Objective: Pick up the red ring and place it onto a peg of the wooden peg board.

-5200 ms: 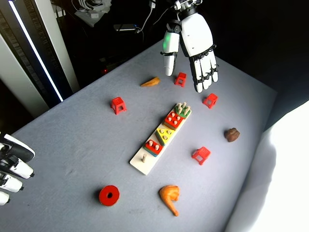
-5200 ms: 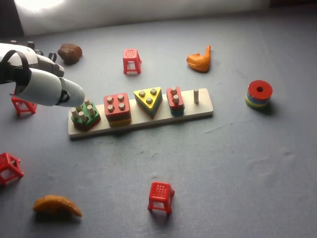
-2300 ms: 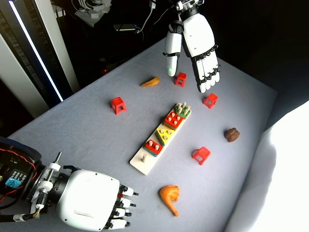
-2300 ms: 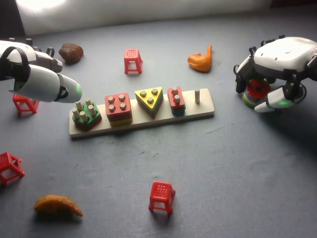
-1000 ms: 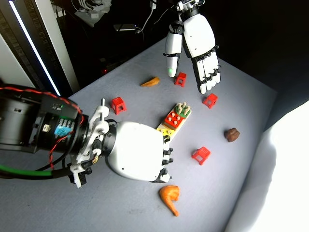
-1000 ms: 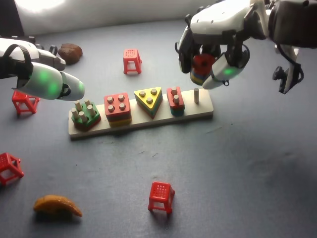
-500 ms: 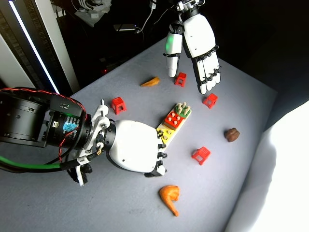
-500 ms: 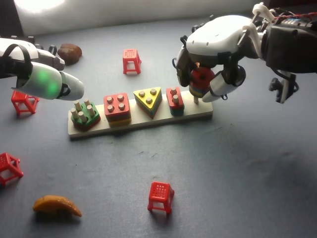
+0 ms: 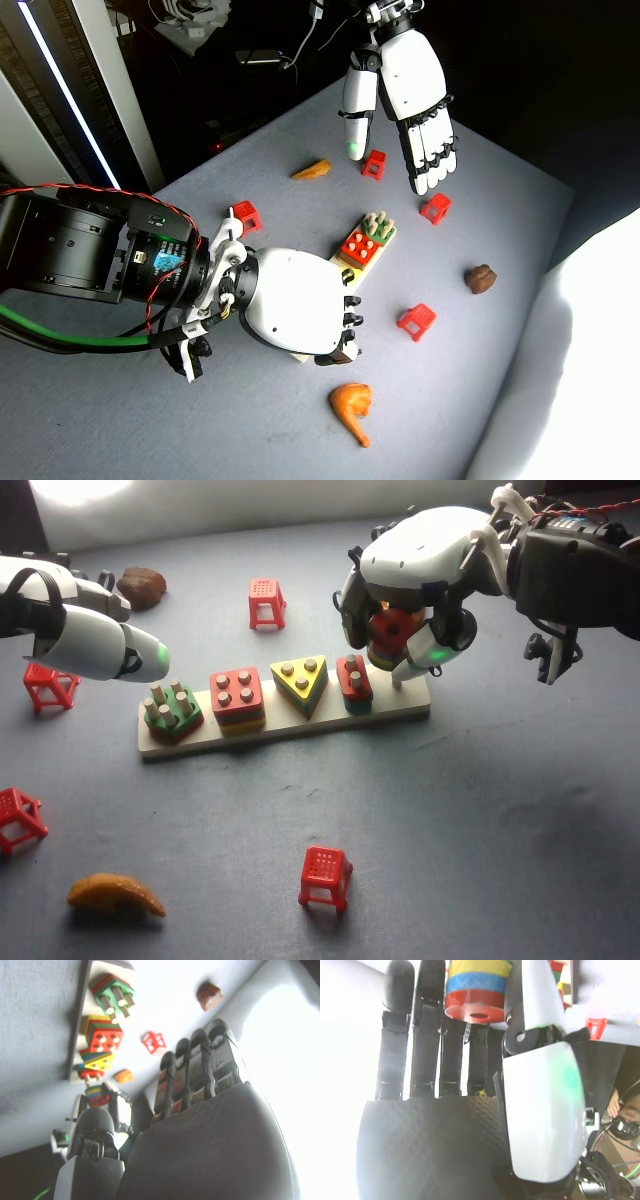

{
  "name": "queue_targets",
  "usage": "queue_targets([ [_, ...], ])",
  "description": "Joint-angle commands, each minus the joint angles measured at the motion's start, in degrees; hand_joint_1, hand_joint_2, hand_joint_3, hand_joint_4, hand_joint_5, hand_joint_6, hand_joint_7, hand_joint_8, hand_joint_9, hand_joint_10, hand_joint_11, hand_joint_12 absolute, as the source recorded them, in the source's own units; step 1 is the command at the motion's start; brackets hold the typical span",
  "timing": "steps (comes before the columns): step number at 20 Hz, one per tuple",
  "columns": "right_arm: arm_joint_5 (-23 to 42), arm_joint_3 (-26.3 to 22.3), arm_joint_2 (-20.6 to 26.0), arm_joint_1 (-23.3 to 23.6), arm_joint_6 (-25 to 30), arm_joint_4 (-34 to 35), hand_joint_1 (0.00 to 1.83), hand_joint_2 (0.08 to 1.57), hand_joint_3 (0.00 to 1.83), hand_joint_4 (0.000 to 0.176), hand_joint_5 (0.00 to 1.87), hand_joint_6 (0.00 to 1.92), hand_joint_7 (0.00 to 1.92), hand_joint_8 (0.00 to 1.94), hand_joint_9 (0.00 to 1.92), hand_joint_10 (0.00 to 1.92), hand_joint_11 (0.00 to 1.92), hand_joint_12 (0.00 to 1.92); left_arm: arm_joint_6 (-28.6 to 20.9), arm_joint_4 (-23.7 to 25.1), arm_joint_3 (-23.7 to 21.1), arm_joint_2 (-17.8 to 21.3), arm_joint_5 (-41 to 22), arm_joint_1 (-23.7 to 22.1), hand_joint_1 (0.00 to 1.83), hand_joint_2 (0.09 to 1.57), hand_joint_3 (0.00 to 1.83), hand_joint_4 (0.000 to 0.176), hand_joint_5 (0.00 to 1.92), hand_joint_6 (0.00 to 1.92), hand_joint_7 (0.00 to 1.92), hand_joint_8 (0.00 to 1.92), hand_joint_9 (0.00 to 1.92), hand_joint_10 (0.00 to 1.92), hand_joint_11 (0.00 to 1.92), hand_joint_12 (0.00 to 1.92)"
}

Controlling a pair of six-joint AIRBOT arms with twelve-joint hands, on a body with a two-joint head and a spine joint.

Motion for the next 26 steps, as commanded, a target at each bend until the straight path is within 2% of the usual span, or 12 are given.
queue_targets([
  [1, 3.6, 0.2, 0.3, 0.2, -0.2, -0.4, 1.21, 1.13, 0.0, 0.002, 0.94, 1.14, 0.97, 0.92, 1.11, 0.01, 0.7, 1.13, 0.2, 2.8, 0.4, -0.3, -2.2, -0.8, 0.0, 1.28, 0.0, 0.0, 0.11, 0.0, 0.1, 0.0, 0.07, 0.0, 0.03, 0.07],
  [2, 3.4, 0.2, 0.5, 0.2, -0.2, -0.4, 1.2, 1.15, 0.0, 0.014, 0.92, 1.14, 0.93, 1.0, 1.11, 0.01, 0.69, 1.16, 0.2, 2.8, 0.4, -0.3, -2.2, -0.8, 0.0, 1.28, 0.0, 0.0, 0.11, 0.0, 0.1, 0.0, 0.07, 0.0, 0.03, 0.07],
  [3, 3.2, 0.1, 0.7, 0.2, -0.2, -0.4, 1.21, 1.15, 0.0, 0.0, 0.94, 1.14, 0.93, 0.98, 1.09, 0.0, 0.66, 1.17, 0.2, 2.8, 0.4, -0.3, -2.2, -0.8, 0.0, 1.29, 0.0, 0.0, 0.11, 0.0, 0.12, 0.01, 0.09, 0.01, 0.03, 0.07],
  [4, 3.0, 0.1, 0.9, 0.3, -0.2, -0.4, 1.21, 1.14, 0.0, 0.011, 0.93, 1.14, 0.94, 0.98, 1.1, 0.0, 0.65, 1.17, 0.2, 2.8, 0.4, -0.3, -2.2, -0.8, 0.0, 1.29, 0.0, 0.0, 0.12, 0.0, 0.13, 0.0, 0.11, 0.0, 0.0, 0.17],
  [5, 2.8, 0.0, 1.1, 0.3, -0.2, -0.4, 1.21, 1.13, 0.0, 0.003, 0.94, 1.12, 0.97, 0.93, 1.1, 0.0, 0.69, 1.13, 0.2, 2.8, 0.5, -0.3, -2.2, -0.8, 0.0, 1.29, 0.0, 0.0, 0.13, 0.0, 0.13, 0.0, 0.11, 0.0, 0.0, 0.18],
  [8, 1.6, -0.6, 1.7, 0.4, -0.1, -0.3, 1.21, 1.13, 0.0, 0.026, 0.95, 1.08, 0.99, 0.92, 1.16, 0.03, 0.71, 1.21, 0.2, 2.8, 0.6, -0.3, -2.2, -0.8, 0.0, 1.28, 0.0, 0.0, 0.13, 0.0, 0.13, 0.0, 0.1, 0.0, 0.0, 0.17],
  [10, 1.4, -1.0, 2.1, 0.3, -0.2, -0.3, 1.2, 1.14, 0.0, 0.024, 0.9, 1.14, 0.97, 0.98, 1.14, 0.02, 0.67, 1.18, 0.2, 2.8, 0.6, -0.3, -2.2, -0.8, 0.0, 1.28, 0.0, 0.0, 0.13, 0.0, 0.13, 0.0, 0.1, 0.0, 0.0, 0.18],
  [11, 1.4, -1.0, 2.2, 0.3, -0.2, -0.4, 1.21, 1.14, 0.0, 0.005, 0.93, 1.14, 0.96, 0.94, 1.14, 0.01, 0.69, 1.2, 0.2, 2.8, 0.6, -0.3, -2.2, -0.8, 0.0, 1.28, 0.0, 0.0, 0.13, 0.0, 0.13, 0.0, 0.1, 0.0, 0.0, 0.18],
  [13, 1.3, -1.0, 2.2, 0.3, -0.5, -0.4, 1.2, 1.15, 0.0, 0.025, 0.91, 1.15, 0.94, 1.01, 1.13, 0.01, 0.69, 1.17, 0.2, 2.8, 0.6, -0.3, -2.2, -0.8, 0.0, 1.28, 0.0, 0.0, 0.12, 0.0, 0.12, 0.0, 0.08, 0.0, 0.0, 0.14],
  [14, 1.1, -1.1, 2.1, 0.3, -0.6, -0.4, 1.2, 1.15, 0.0, 0.009, 0.91, 1.17, 0.93, 0.99, 1.1, 0.0, 0.66, 1.17, 0.2, 2.8, 0.6, -0.3, -2.2, -0.8, 0.0, 1.28, 0.0, 0.0, 0.13, 0.0, 0.12, 0.0, 0.09, 0.0, 0.0, 0.16],
  [16, 1.1, -1.2, 2.0, 0.5, -0.7, -0.4, 1.2, 1.16, 0.0, 0.0, 0.9, 1.21, 0.93, 0.99, 1.08, 0.01, 0.62, 1.2, 0.2, 2.8, 0.6, -0.3, -2.2, -0.8, 0.0, 1.29, 0.0, 0.0, 0.11, 0.0, 0.1, 0.0, 0.07, 0.0, 0.0, 0.11],
  [26, -0.4, -1.8, 2.0, 1.3, -1.1, -0.4, 1.2, 1.16, 0.0, 0.0, 0.89, 1.23, 0.91, 1.01, 1.07, 0.01, 0.6, 1.26, 0.2, 2.8, 0.6, -0.3, -2.2, -0.8, 0.0, 1.28, 0.0, 0.0, 0.13, 0.0, 0.12, 0.0, 0.09, 0.0, 0.0, 0.16],
])
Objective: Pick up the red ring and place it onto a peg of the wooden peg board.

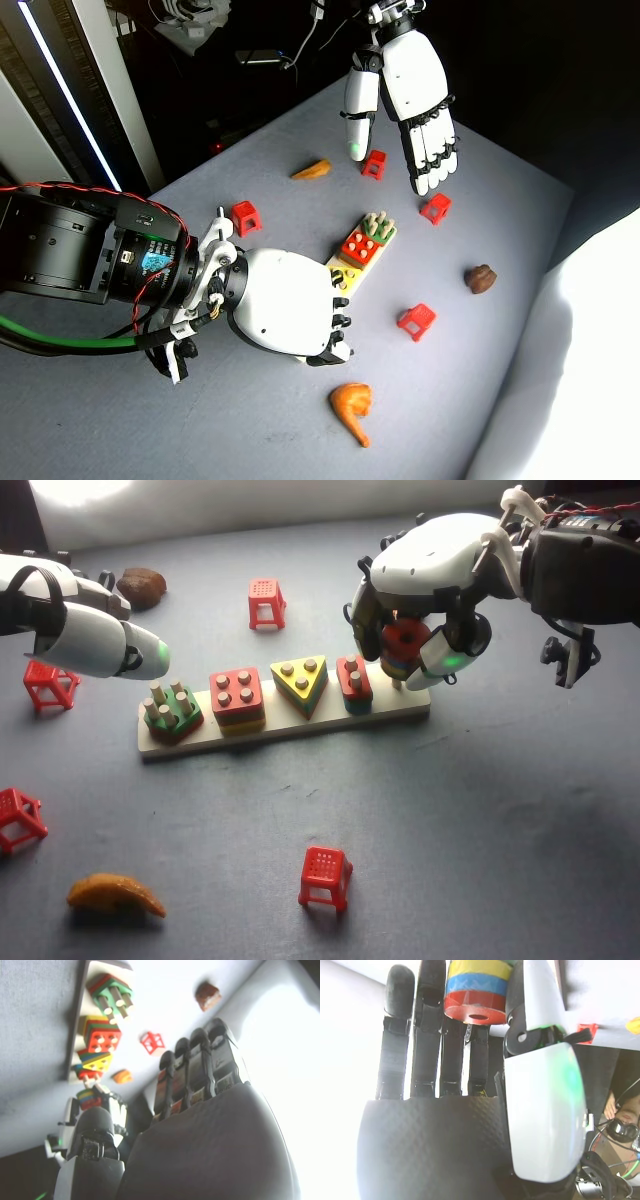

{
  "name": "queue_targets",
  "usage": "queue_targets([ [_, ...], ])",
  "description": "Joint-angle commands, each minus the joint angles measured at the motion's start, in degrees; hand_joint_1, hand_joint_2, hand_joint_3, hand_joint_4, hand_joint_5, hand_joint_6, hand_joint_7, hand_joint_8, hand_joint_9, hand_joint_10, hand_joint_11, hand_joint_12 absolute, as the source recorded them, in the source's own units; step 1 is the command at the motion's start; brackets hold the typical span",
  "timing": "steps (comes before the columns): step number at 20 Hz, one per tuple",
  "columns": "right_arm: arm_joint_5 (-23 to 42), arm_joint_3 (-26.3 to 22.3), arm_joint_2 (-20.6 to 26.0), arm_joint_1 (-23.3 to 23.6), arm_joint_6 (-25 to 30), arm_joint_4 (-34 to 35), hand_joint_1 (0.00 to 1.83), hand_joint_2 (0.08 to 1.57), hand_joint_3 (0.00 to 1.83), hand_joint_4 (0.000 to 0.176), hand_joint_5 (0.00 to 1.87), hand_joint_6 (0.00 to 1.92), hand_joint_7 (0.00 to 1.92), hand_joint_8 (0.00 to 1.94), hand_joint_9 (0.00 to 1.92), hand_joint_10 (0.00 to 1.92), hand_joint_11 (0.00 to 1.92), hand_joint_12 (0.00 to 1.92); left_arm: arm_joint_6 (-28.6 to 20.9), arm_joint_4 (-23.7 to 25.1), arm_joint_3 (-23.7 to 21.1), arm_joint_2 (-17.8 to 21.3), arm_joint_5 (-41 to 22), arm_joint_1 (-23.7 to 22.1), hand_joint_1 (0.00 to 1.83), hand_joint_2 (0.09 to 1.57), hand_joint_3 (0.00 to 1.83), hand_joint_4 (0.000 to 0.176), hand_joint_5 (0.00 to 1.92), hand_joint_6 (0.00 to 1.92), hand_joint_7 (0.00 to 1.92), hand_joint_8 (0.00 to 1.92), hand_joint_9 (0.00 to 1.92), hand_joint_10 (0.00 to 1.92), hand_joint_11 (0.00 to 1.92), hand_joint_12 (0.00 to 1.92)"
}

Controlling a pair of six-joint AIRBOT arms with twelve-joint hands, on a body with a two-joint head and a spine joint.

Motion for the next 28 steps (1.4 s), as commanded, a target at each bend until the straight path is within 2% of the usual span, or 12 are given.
queue_targets([
  [1, 3.3, -0.2, 0.2, 0.8, -0.4, -0.3, 1.2, 1.16, 0.0, 0.0, 0.9, 1.21, 0.91, 1.01, 1.07, 0.01, 0.6, 1.24, 0.2, 2.8, 0.1, 0.0, -2.1, -0.8, 0.0, 1.28, 0.0, 0.0, 0.12, 0.0, 0.11, 0.0, 0.08, 0.0, 0.0, 0.15],
  [6, 3.4, -0.3, 0.4, 0.1, -0.4, -1.5, 1.2, 1.15, 0.0, 0.0, 0.91, 1.2, 0.92, 0.98, 1.07, 0.0, 0.63, 1.15, 0.2, 2.8, 0.1, 0.0, -2.1, -0.8, 0.0, 1.29, 0.0, 0.0, 0.12, 0.0, 0.11, 0.0, 0.07, 0.0, 0.0, 0.13],
  [7, 3.4, -0.4, 0.7, -0.3, -0.4, -1.6, 1.33, 1.14, 0.0, 0.0, 0.93, 1.15, 0.96, 0.88, 0.88, 0.98, 0.69, 1.22, 0.2, 2.8, 0.1, 0.0, -2.1, -0.8, 0.0, 1.29, 0.0, 0.0, 0.14, 0.0, 0.13, 0.0, 0.1, 0.0, 0.0, 0.19],
  [9, 3.4, -0.4, 0.8, -0.6, -0.4, -2.1, 1.21, 1.14, 0.01, 0.0, 0.92, 1.16, 0.94, 0.97, 0.94, 0.4, 0.64, 1.19, 0.2, 2.8, 0.1, 0.0, -2.1, -0.8, 0.0, 1.29, 0.0, 0.0, 0.14, 0.0, 0.14, 0.0, 0.1, 0.0, 0.0, 0.19],
  [12, 3.8, -0.4, 0.9, -0.4, -0.4, -2.8, 1.21, 1.15, 0.0, 0.0, 0.92, 1.19, 0.92, 0.99, 1.0, 0.15, 0.63, 1.23, 0.2, 2.8, 0.1, 0.0, -2.1, -0.8, 0.0, 1.29, 0.0, 0.0, 0.15, 0.0, 0.14, 0.0, 0.1, 0.0, 0.0, 0.22],
  [13, 4.2, -0.4, 0.8, -0.3, -0.4, -3.4, 1.33, 1.15, 0.0, 0.0, 0.9, 1.2, 0.95, 0.94, 0.8, 1.06, 0.65, 1.2, 0.2, 2.8, 0.1, 0.0, -2.1, -0.8, 0.0, 1.29, 0.0, 0.0, 0.15, 0.0, 0.14, 0.0, 0.1, 0.0, 0.0, 0.23],
  [16, 5.0, -0.4, 0.5, -0.2, -0.4, -3.7, 1.21, 1.16, 0.0, 0.0, 0.92, 1.19, 0.91, 1.0, 0.94, 0.3, 0.59, 1.24, 0.2, 2.8, 0.1, 0.0, -2.1, -0.8, 0.0, 1.29, 0.0, 0.0, 0.12, 0.0, 0.11, 0.0, 0.07, 0.0, 0.0, 0.11],
  [21, 6.9, -0.4, -0.3, 0.9, -0.4, -5.1, 1.21, 1.16, 0.0, 0.0, 0.91, 1.22, 0.9, 1.0, 1.01, 0.12, 0.64, 1.21, 0.2, 2.8, 0.1, 0.0, -2.1, -0.8, 0.0, 1.29, 0.0, 0.0, 0.12, 0.0, 0.12, 0.0, 0.08, 0.0, 0.0, 0.14],
  [25, 6.8, -0.4, -0.8, 1.1, -0.4, -5.1, 1.21, 1.16, 0.0, 0.0, 0.91, 1.21, 0.9, 1.0, 1.04, 0.07, 0.67, 1.16, 0.2, 2.8, 0.1, 0.0, -2.1, -0.8, 0.0, 1.29, 0.0, 0.0, 0.13, 0.01, 0.13, 0.01, 0.09, 0.0, 0.0, 0.15],
  [26, 6.9, -0.4, -0.8, 1.0, -0.4, -5.2, 1.33, 1.14, 0.0, 0.0, 0.92, 1.15, 0.95, 0.91, 0.85, 1.04, 0.69, 1.21, 0.2, 2.8, 0.1, 0.0, -2.1, -0.8, 0.0, 1.29, 0.0, 0.0, 0.13, 0.01, 0.13, 0.0, 0.09, 0.0, 0.0, 0.15],
  [27, 7.3, -0.4, -0.8, 0.7, -0.4, -5.4, 1.35, 1.15, 0.0, 0.0, 0.91, 1.16, 0.94, 0.93, 0.8, 1.26, 0.69, 1.24, 0.2, 2.8, 0.1, 0.0, -2.1, -0.8, 0.0, 1.28, 0.0, 0.0, 0.13, 0.0, 0.13, 0.0, 0.09, 0.0, 0.0, 0.15],
  [28, 7.5, -0.4, -0.9, 0.5, -0.4, -5.4, 1.23, 1.16, 0.0, 0.0, 0.9, 1.2, 0.9, 1.02, 0.79, 0.74, 0.64, 1.23, 0.2, 2.8, 0.2, 0.0, -2.1, -0.8, 0.0, 1.28, 0.0, 0.0, 0.11, 0.0, 0.11, 0.0, 0.07, 0.0, 0.0, 0.14],
])
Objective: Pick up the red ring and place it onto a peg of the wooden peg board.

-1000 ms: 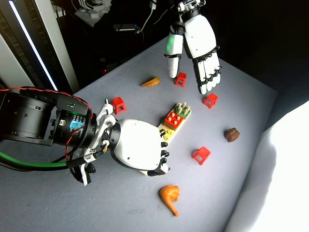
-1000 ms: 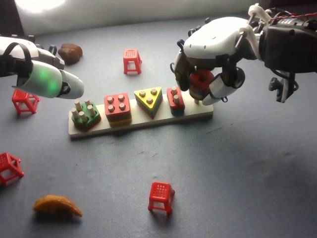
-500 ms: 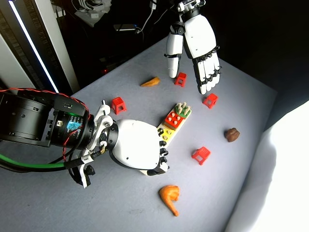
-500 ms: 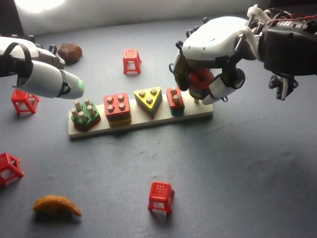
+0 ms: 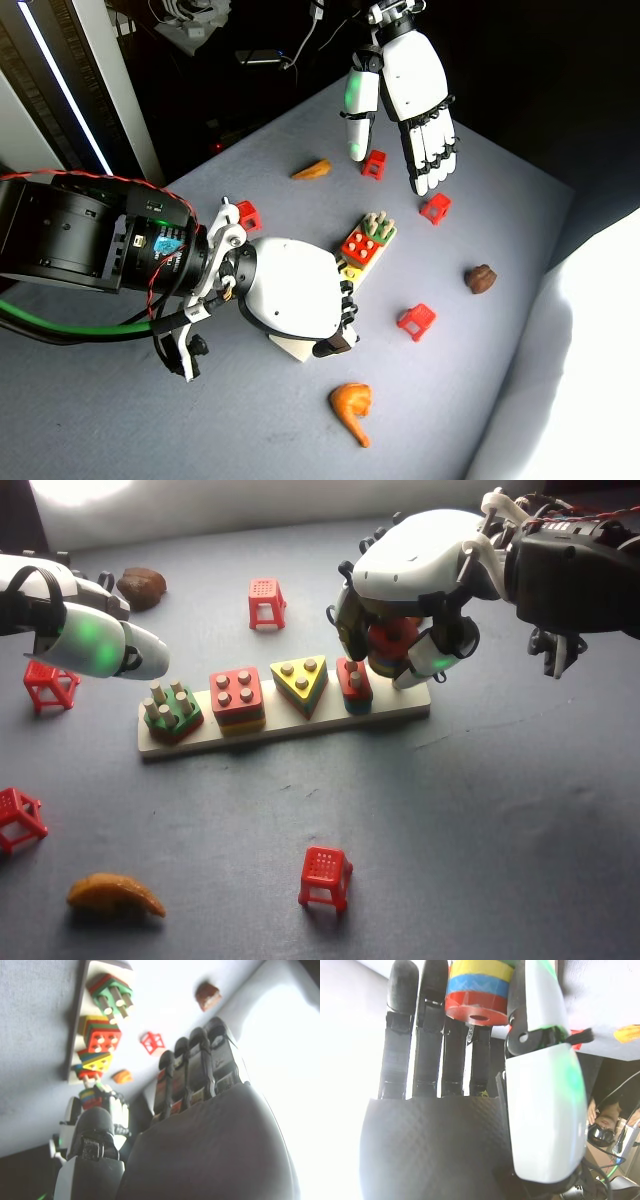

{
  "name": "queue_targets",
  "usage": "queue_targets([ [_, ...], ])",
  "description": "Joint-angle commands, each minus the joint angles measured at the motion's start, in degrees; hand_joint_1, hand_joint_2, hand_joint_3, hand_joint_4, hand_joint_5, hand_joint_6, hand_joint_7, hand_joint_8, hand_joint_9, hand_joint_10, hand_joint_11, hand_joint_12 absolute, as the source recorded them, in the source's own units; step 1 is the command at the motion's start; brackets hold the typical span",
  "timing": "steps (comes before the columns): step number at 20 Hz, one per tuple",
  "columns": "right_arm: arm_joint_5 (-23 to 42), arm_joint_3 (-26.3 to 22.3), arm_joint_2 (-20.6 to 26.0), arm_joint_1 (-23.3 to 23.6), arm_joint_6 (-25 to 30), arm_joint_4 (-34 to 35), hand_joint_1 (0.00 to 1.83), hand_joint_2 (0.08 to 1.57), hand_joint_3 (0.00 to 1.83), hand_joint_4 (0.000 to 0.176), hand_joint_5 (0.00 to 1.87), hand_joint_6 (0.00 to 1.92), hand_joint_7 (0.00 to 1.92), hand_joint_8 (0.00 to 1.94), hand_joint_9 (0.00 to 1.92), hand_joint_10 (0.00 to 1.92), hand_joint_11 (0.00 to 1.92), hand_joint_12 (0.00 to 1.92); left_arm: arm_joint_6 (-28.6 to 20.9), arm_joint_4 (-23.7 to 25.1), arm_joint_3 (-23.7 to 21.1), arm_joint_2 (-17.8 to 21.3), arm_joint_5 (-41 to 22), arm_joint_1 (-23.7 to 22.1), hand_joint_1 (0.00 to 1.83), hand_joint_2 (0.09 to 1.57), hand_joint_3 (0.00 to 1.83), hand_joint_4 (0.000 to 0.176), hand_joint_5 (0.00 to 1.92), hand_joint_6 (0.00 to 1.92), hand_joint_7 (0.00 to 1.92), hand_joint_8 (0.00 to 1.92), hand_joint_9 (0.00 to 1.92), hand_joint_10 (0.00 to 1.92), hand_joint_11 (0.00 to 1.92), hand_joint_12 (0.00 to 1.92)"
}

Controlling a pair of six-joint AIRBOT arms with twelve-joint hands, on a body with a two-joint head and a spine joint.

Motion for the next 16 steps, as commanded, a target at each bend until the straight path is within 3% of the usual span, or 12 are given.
queue_targets([
  [1, 6.2, -0.1, 0.0, -0.1, -0.1, -0.2, 1.21, 1.17, 0.0, 0.0, 0.9, 1.21, 0.86, 1.07, 0.87, 0.46, 0.59, 1.24, 0.2, 2.8, 0.3, -0.1, -2.2, -0.8, 0.0, 1.28, 0.0, 0.0, 0.13, 0.0, 0.12, 0.0, 0.08, 0.0, 0.0, 0.17],
  [2, 6.2, -0.1, 0.0, -0.2, -0.1, -0.2, 1.21, 1.16, 0.0, 0.0, 0.93, 1.17, 0.9, 1.01, 0.96, 0.26, 0.65, 1.16, 0.2, 2.8, 0.3, -0.1, -2.2, -0.8, 0.0, 1.28, 0.0, 0.0, 0.13, 0.0, 0.12, 0.0, 0.08, 0.0, 0.0, 0.16],
  [3, 6.3, -0.1, -0.1, -0.2, -0.1, -0.2, 1.34, 1.12, 0.0, 0.0, 0.95, 1.08, 0.99, 0.86, 0.88, 1.04, 0.69, 1.21, 0.2, 2.8, 0.4, -0.1, -2.2, -0.8, 0.0, 1.28, 0.0, 0.0, 0.13, 0.0, 0.12, 0.0, 0.09, 0.0, 0.0, 0.18],
  [4, 6.6, 0.0, 0.0, -0.4, -0.1, -0.3, 1.36, 1.12, 0.0, 0.0, 0.95, 1.08, 0.99, 0.85, 0.86, 1.21, 0.68, 1.24, 0.2, 2.8, 0.4, -0.1, -2.2, -0.8, 0.0, 1.28, 0.0, 0.0, 0.13, 0.0, 0.12, 0.0, 0.09, 0.0, 0.0, 0.19],
  [5, 6.7, 0.0, 0.0, -0.4, -0.1, -0.3, 1.36, 1.12, 0.0, 0.0, 0.95, 1.08, 0.99, 0.85, 0.86, 1.21, 0.68, 1.24, 0.2, 2.8, 0.4, -0.1, -2.2, -0.8, 0.0, 1.28, 0.0, 0.0, 0.13, 0.0, 0.12, 0.0, 0.09, 0.0, 0.0, 0.19],
  [6, 6.7, 0.1, 0.0, -0.5, -0.1, -0.3, 1.23, 1.15, 0.01, 0.0, 0.91, 1.19, 0.91, 1.0, 0.81, 0.73, 0.62, 1.21, 0.2, 2.8, 0.4, -0.1, -2.2, -0.8, 0.0, 1.29, 0.0, 0.0, 0.13, 0.0, 0.12, 0.0, 0.08, 0.0, 0.0, 0.15],
  [7, 6.8, 0.1, 0.0, -0.5, -0.1, -0.3, 1.23, 1.15, 0.01, 0.0, 0.91, 1.19, 0.91, 1.0, 0.81, 0.73, 0.62, 1.21, 0.2, 2.8, 0.4, -0.1, -2.2, -0.8, 0.0, 1.29, 0.0, 0.0, 0.13, 0.0, 0.12, 0.0, 0.08, 0.0, 0.0, 0.15],
  [8, 6.9, 0.1, 0.0, -0.7, -0.1, -0.3, 1.2, 1.17, 0.0, 0.0, 0.9, 1.22, 0.89, 1.04, 0.95, 0.26, 0.61, 1.19, 0.2, 2.8, 0.4, -0.1, -2.2, -0.8, 0.0, 1.29, 0.0, 0.0, 0.13, 0.0, 0.12, 0.0, 0.08, 0.0, 0.0, 0.14],
  [9, 6.9, 0.1, 0.1, -0.9, -0.1, -0.3, 1.2, 1.17, 0.0, 0.0, 0.9, 1.22, 0.89, 1.04, 1.0, 0.13, 0.61, 1.19, 0.2, 2.8, 0.4, -0.1, -2.2, -0.8, 0.0, 1.29, 0.0, 0.0, 0.13, 0.0, 0.12, 0.0, 0.08, 0.0, 0.0, 0.14],
  [16, 7.3, 0.2, 0.9, -1.3, -0.1, -0.3, 1.2, 1.16, 0.0, 0.0, 0.91, 1.2, 0.89, 1.04, 1.03, 0.1, 0.58, 1.24, 0.2, 2.8, 0.4, -0.1, -2.2, -0.8, 0.0, 1.28, 0.0, 0.0, 0.13, 0.0, 0.13, 0.0, 0.09, 0.0, 0.0, 0.19],
])
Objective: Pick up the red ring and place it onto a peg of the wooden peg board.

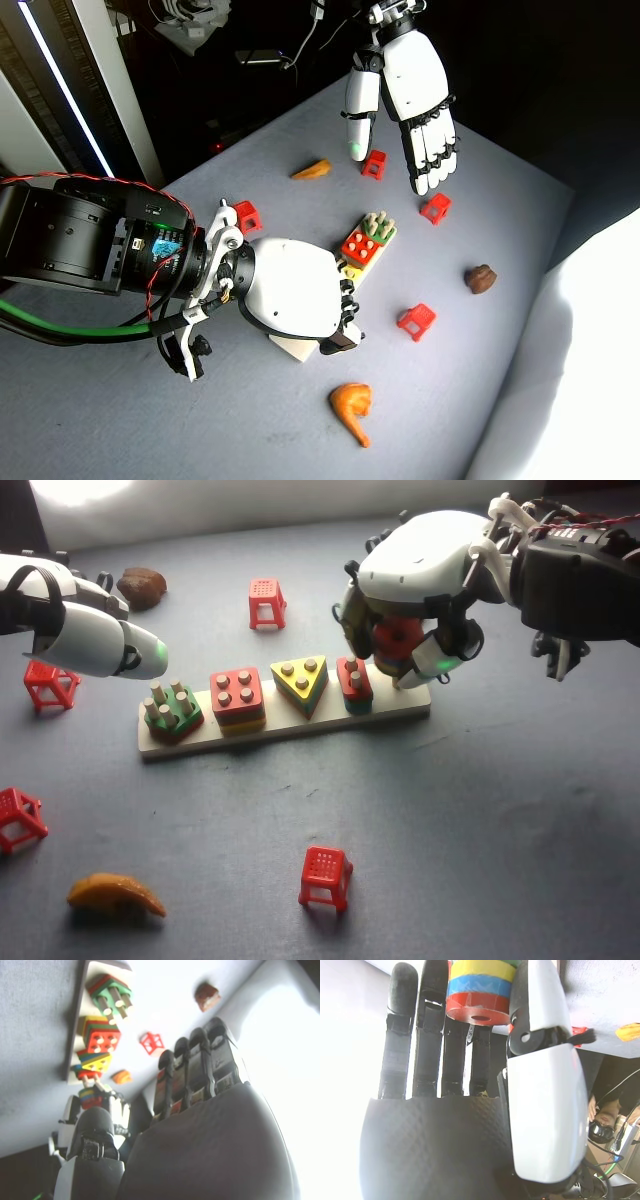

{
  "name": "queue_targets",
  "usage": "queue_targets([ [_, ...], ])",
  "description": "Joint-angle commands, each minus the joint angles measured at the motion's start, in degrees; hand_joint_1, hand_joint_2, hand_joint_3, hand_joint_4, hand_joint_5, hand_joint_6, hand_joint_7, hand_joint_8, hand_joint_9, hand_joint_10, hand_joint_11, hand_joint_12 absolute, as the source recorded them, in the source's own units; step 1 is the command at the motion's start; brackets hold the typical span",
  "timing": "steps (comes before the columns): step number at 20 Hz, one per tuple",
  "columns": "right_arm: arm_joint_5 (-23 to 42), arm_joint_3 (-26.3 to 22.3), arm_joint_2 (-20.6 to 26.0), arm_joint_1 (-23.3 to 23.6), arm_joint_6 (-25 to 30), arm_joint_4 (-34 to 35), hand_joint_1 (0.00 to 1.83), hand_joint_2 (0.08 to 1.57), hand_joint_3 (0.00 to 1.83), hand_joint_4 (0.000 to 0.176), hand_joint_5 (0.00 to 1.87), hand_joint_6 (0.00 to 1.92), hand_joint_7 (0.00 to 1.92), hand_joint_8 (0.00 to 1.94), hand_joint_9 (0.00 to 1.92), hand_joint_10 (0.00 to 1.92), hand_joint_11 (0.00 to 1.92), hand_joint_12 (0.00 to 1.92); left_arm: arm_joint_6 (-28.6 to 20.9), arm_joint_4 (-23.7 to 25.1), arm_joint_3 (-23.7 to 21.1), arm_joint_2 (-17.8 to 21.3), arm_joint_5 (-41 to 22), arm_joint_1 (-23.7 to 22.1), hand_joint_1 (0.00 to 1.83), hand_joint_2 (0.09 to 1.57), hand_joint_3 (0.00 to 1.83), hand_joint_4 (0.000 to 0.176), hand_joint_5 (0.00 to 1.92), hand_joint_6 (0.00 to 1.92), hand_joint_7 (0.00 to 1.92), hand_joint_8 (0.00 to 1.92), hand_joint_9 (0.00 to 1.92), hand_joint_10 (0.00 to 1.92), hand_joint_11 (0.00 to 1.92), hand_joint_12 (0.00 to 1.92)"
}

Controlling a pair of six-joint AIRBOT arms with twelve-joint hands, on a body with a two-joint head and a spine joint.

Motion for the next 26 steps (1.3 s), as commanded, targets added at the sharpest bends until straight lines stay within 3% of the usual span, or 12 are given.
queue_targets([
  [1, 4.9, 0.2, 0.5, 0.1, -0.2, -0.5, 1.2, 1.16, 0.0, 0.0, 0.91, 1.2, 0.88, 1.05, 1.03, 0.08, 0.58, 1.22, 0.2, 2.8, 0.3, -0.1, -2.2, -0.8, 0.0, 1.28, 0.0, 0.0, 0.14, 0.0, 0.14, 0.0, 0.1, 0.0, 0.0, 0.2],
  [13, 5.3, 0.3, -0.1, 0.4, 0.1, -0.4, 1.2, 1.16, 0.0, 0.0, 0.9, 1.2, 0.9, 1.03, 1.06, 0.04, 0.6, 1.18, 0.2, 2.8, 0.3, -0.2, -2.2, -0.8, 0.0, 1.28, 0.0, 0.0, 0.13, 0.0, 0.11, 0.0, 0.07, 0.0, 0.0, 0.15],
  [15, 5.3, 0.3, -0.1, 0.3, 0.1, -0.4, 1.21, 1.14, 0.0, 0.0, 0.95, 1.12, 0.93, 0.99, 1.09, 0.05, 0.66, 1.21, 0.2, 2.8, 0.3, -0.2, -2.2, -0.8, 0.0, 1.29, 0.0, 0.0, 0.12, 0.0, 0.11, 0.0, 0.07, 0.0, 0.0, 0.15],
  [16, 5.6, 0.3, -0.2, 0.3, 0.3, -0.4, 1.2, 1.16, 0.0, 0.0, 0.92, 1.18, 0.89, 1.03, 1.05, 0.03, 0.57, 1.27, 0.2, 2.8, 0.3, -0.2, -2.2, -0.9, 0.0, 1.29, 0.0, 0.0, 0.11, 0.0, 0.1, 0.0, 0.07, 0.0, 0.0, 0.13],
  [20, 6.0, 0.3, -0.7, -0.1, 0.5, 0.1, 1.2, 1.17, 0.0, 0.0, 0.88, 1.22, 0.89, 1.05, 1.06, 0.03, 0.56, 1.3, 0.2, 2.8, 0.3, -0.2, -2.2, -0.9, 0.0, 1.28, 0.0, 0.0, 0.16, 0.0, 0.16, 0.0, 0.12, 0.0, 0.0, 0.23],
  [26, 5.5, 0.0, 0.1, -1.0, 0.5, 1.3, 1.19, 1.18, 0.0, 0.0, 0.87, 1.26, 0.85, 1.1, 1.05, 0.02, 0.54, 1.31, 0.2, 2.8, 0.3, -0.2, -2.2, -0.9, 0.0, 1.28, 0.0, 0.0, 0.15, 0.0, 0.15, 0.0, 0.11, 0.0, 0.0, 0.23],
])
